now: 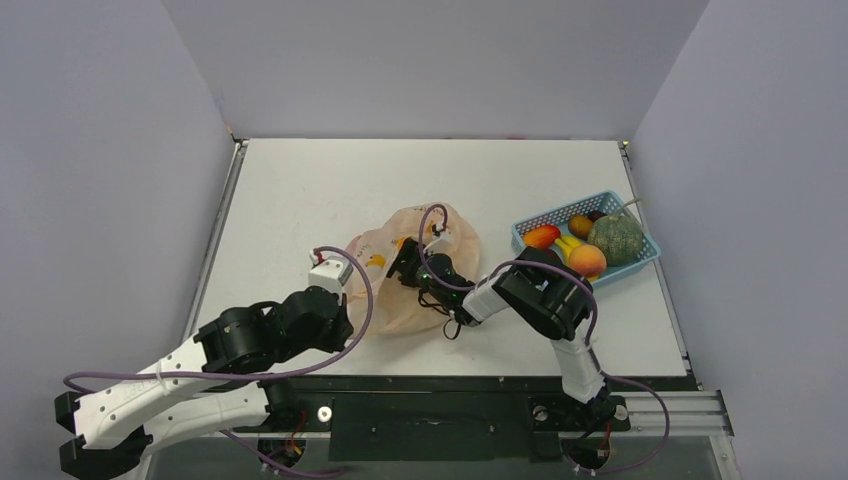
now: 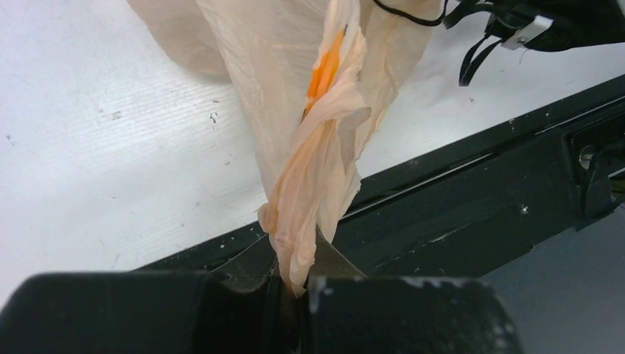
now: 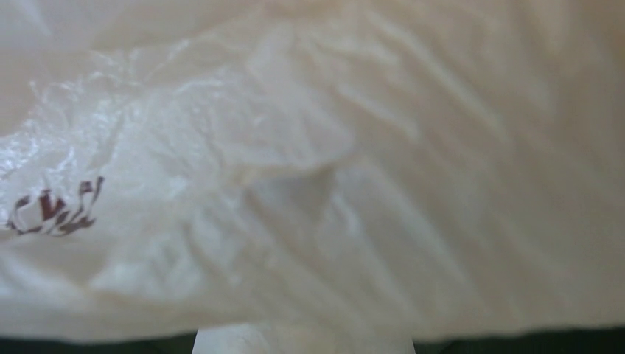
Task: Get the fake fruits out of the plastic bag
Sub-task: Adjust the plastic bag at the center of the board.
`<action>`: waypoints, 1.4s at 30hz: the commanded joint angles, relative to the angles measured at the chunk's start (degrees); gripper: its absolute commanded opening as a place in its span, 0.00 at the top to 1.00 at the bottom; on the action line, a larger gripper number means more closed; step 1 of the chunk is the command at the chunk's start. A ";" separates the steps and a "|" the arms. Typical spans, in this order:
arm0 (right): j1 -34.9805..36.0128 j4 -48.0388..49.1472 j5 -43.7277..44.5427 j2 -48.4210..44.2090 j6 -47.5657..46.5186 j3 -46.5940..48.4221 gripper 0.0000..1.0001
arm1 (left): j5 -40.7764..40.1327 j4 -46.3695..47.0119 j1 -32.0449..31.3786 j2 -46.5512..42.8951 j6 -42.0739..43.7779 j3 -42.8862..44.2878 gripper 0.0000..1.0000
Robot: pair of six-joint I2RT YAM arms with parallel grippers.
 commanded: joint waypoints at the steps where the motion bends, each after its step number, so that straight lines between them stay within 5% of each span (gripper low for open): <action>1: 0.73 -1.45 3.57 -3.59 -5.32 3.06 0.20 | -0.31 -0.99 -0.06 0.20 -2.25 -0.67 1.00; 11: 4.81 1.09 9.43 -1.93 -3.87 7.88 0.20 | 1.92 1.97 -0.15 3.65 0.46 -2.06 1.00; 20: 5.32 -16.46 16.14 1.72 -5.52 17.65 0.24 | 0.63 1.85 -0.24 -1.44 -0.09 -2.19 1.00; 30: 1.68 -18.82 24.43 -8.27 -8.51 3.12 0.32 | -2.29 0.85 -0.19 -5.97 -2.09 -1.90 1.00; 34: -1.81 -15.28 21.51 -11.80 -8.50 -3.69 0.31 | -7.30 5.84 -0.04 -5.52 -2.07 1.22 1.00; 36: -2.25 -12.25 18.84 -12.12 -9.03 -5.02 0.29 | -5.45 18.02 0.56 -2.73 4.43 4.84 1.00; 38: -2.44 -8.91 17.20 -11.92 -8.26 -5.80 0.26 | 2.38 26.41 1.25 11.43 10.66 13.76 1.00; 40: -2.91 -6.64 15.93 -12.12 -6.56 -6.86 0.24 | 8.97 20.93 0.85 25.88 14.27 36.30 1.00; 42: -3.73 -6.12 14.75 -13.21 -5.53 -7.45 0.23 | 9.27 11.55 -2.74 34.68 16.04 46.98 1.00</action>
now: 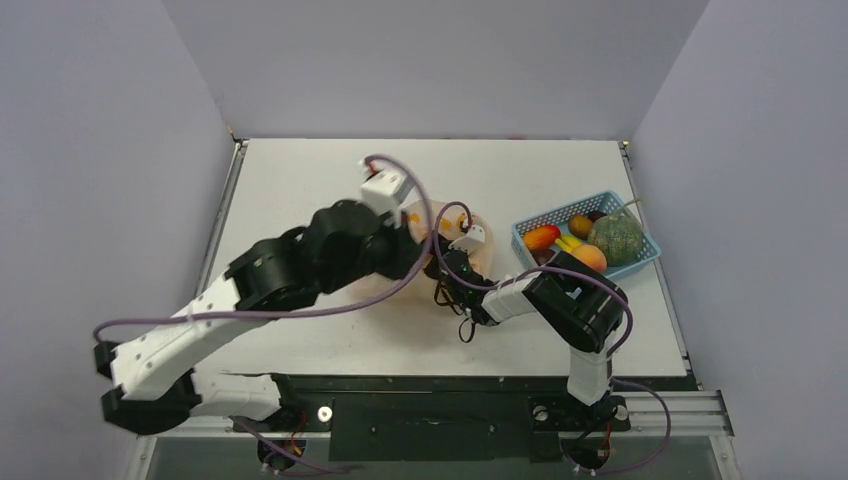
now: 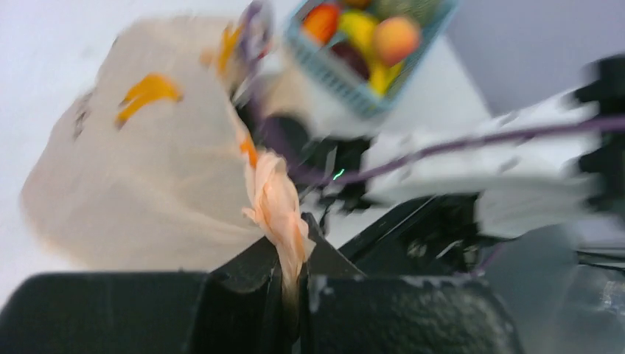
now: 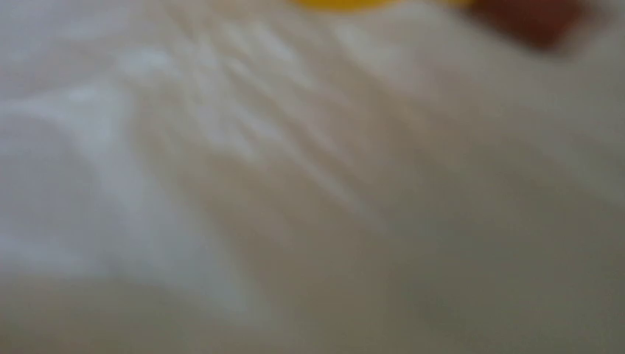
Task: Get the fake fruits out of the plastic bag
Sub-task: Adjust the plastic bag at the center of the board.
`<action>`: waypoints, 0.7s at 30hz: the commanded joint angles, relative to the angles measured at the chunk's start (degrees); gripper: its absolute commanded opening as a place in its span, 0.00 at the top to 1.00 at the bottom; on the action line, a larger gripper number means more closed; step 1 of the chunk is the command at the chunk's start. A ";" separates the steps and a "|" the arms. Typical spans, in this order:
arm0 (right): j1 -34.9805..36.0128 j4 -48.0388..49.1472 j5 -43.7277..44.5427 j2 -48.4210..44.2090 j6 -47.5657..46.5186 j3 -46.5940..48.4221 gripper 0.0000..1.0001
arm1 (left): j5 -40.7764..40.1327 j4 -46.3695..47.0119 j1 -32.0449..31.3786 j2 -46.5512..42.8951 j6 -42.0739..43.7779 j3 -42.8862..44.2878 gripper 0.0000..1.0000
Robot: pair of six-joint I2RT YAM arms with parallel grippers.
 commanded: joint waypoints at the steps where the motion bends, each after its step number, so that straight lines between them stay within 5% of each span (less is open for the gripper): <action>1: -1.89 5.46 -2.60 -3.65 2.27 -1.95 0.23 | 4.05 -0.05 -6.33 17.13 8.69 22.09 1.00; 10: -2.96 7.43 -4.43 -5.59 0.92 -5.71 0.22 | -0.56 3.01 -2.73 -9.44 -6.40 -18.68 1.00; 17: -2.25 7.57 -6.76 -4.90 -3.24 -5.05 0.19 | -2.58 -3.28 -1.22 -26.03 -15.58 -30.15 1.00; 21: -1.40 -0.57 -5.37 -8.09 -8.50 -3.45 0.15 | -0.43 -4.78 -1.18 -24.43 -13.53 -28.81 1.00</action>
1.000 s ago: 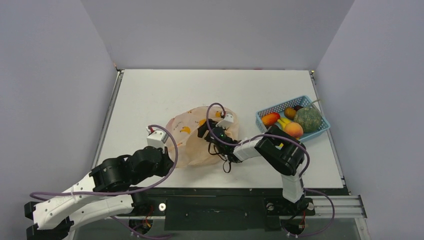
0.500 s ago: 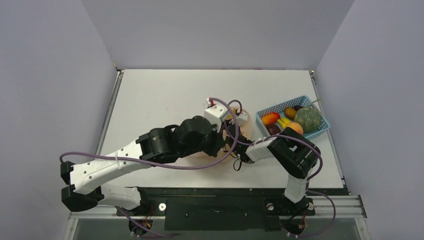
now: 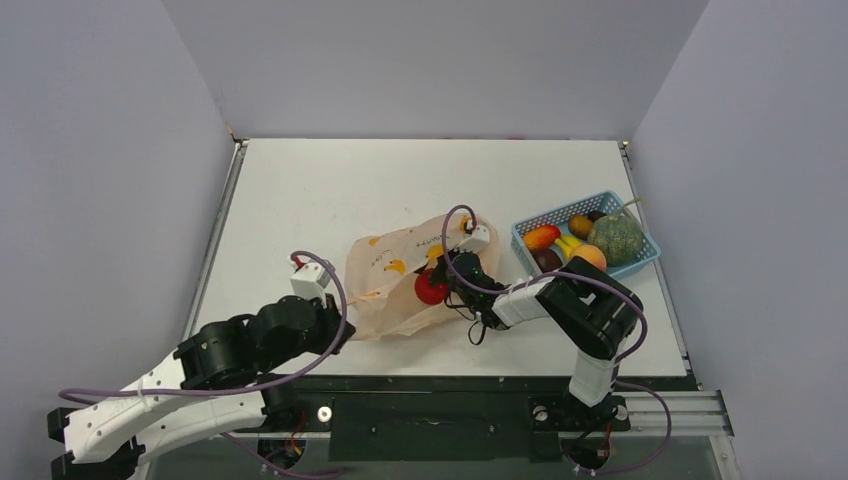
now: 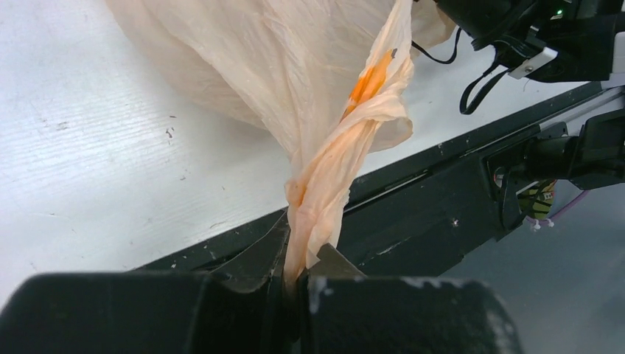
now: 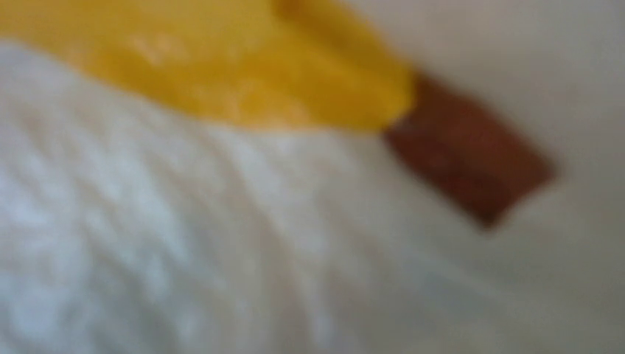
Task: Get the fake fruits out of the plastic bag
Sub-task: Adjust the plastic bag at the center of the board, then take out the fake fruit from the plastic bag.
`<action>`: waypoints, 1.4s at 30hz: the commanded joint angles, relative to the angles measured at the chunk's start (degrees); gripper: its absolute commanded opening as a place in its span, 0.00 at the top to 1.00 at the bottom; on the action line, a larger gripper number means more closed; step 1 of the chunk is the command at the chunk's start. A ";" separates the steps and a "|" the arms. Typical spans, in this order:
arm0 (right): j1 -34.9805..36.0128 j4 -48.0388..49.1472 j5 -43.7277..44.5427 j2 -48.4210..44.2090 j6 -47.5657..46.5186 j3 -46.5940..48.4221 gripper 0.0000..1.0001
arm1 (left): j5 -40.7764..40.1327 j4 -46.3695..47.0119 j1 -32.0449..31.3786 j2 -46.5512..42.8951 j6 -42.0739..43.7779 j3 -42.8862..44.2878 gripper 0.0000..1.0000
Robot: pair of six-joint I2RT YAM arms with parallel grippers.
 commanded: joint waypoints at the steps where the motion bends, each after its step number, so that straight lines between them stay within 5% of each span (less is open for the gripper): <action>1: 0.98 -8.51 1.86 -4.65 -6.90 2.37 0.15 | 1.46 -0.90 0.20 3.00 1.22 1.68 1.00; 11: 9.11 -28.92 12.65 -9.80 -20.08 7.22 0.14 | 2.53 -2.86 0.30 14.17 10.91 7.12 1.00; 31: 6.61 -28.78 9.03 -5.47 -19.52 6.30 0.15 | -4.05 2.14 0.47 4.51 8.21 1.50 1.00; 42: 3.97 -28.61 1.03 -6.96 -18.99 6.30 0.58 | -2.89 2.63 0.38 3.68 8.18 1.32 1.00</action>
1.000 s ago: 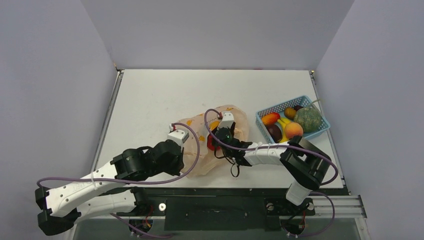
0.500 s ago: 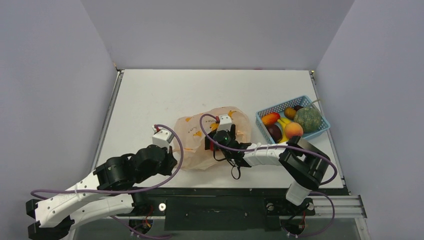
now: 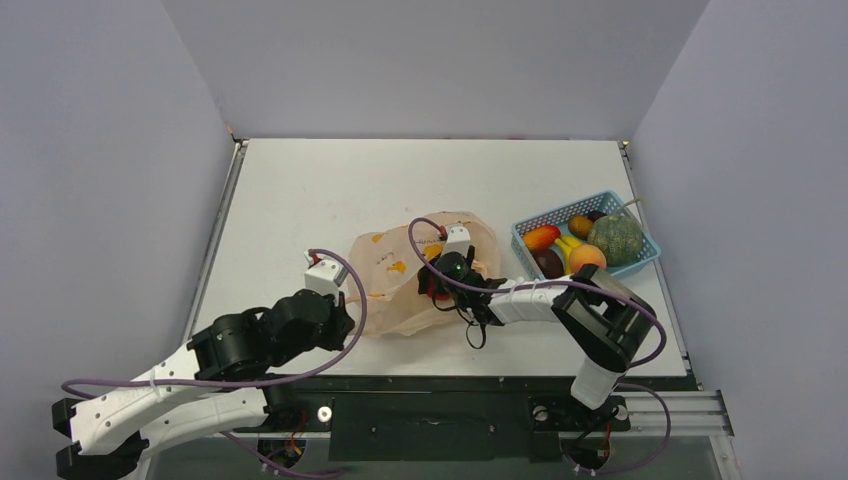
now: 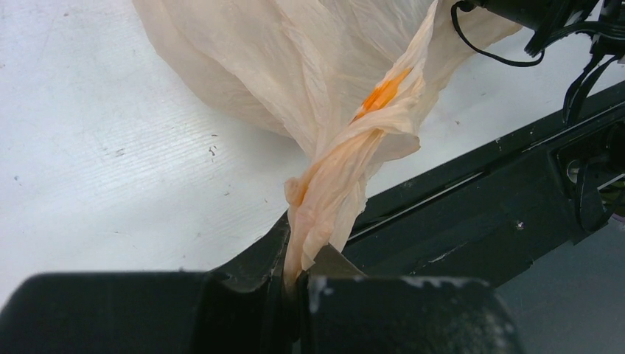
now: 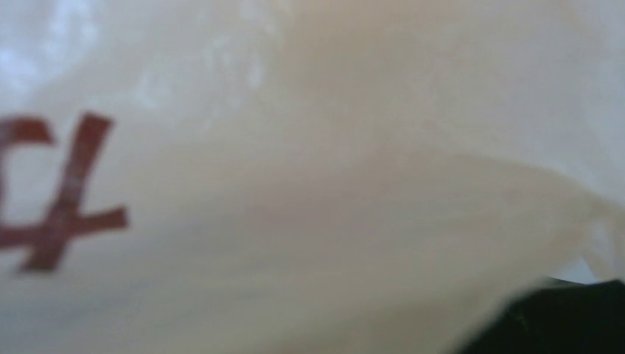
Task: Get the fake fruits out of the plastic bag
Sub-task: Take out the fake fruit from the plastic bag.
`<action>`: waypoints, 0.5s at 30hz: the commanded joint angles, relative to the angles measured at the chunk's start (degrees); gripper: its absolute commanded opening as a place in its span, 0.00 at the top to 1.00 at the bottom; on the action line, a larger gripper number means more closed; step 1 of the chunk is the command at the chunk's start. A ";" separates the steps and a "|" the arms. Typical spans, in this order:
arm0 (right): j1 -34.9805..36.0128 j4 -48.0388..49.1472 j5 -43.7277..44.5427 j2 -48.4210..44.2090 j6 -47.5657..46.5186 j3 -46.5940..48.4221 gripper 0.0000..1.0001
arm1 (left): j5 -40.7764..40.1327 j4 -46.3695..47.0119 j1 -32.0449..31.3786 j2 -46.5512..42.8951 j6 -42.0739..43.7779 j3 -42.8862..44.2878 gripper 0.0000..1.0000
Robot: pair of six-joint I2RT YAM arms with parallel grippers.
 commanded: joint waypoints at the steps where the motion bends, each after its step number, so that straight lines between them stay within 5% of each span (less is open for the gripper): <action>1: -0.53 1.60 -4.48 -2.17 0.23 0.11 0.61 | 0.02 2.62 0.20 -0.79 -0.18 0.05 1.00; 15: -0.97 5.56 -13.61 -9.93 0.93 -3.06 0.93 | 0.12 2.74 0.11 -1.56 -0.28 -0.05 1.00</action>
